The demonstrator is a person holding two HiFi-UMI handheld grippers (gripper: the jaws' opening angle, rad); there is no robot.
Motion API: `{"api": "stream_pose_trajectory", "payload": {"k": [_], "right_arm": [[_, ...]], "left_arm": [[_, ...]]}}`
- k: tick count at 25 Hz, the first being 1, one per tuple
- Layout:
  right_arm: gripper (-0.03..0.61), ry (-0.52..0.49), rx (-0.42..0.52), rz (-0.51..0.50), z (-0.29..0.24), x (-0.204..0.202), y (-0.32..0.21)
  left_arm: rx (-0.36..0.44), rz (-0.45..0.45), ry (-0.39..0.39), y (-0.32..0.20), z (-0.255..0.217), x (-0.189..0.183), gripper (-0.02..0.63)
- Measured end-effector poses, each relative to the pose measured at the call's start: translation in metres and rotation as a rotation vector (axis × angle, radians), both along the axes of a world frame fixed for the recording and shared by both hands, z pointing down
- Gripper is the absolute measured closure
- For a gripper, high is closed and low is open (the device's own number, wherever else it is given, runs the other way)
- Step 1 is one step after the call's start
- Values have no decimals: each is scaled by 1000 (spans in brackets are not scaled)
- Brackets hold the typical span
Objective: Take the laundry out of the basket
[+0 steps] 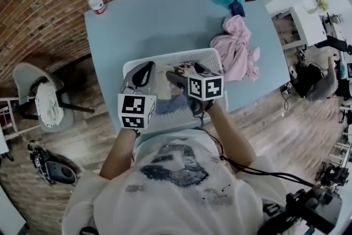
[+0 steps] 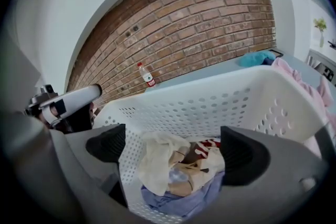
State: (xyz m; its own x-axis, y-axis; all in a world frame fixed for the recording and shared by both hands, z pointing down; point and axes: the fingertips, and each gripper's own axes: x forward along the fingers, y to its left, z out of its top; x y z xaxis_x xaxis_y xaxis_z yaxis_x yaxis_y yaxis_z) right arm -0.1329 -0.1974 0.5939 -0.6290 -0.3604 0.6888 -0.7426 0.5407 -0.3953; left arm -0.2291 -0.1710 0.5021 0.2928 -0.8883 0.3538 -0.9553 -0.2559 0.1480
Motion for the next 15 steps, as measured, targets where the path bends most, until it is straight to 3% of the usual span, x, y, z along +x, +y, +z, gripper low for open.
{"api": "stream_pose_trajectory", "payload": {"k": [15], "right_arm": [[11,213,-165,-92,107,-11,-5]], "left_arm": [[-58,1,-7,-13,14,0,621]]}}
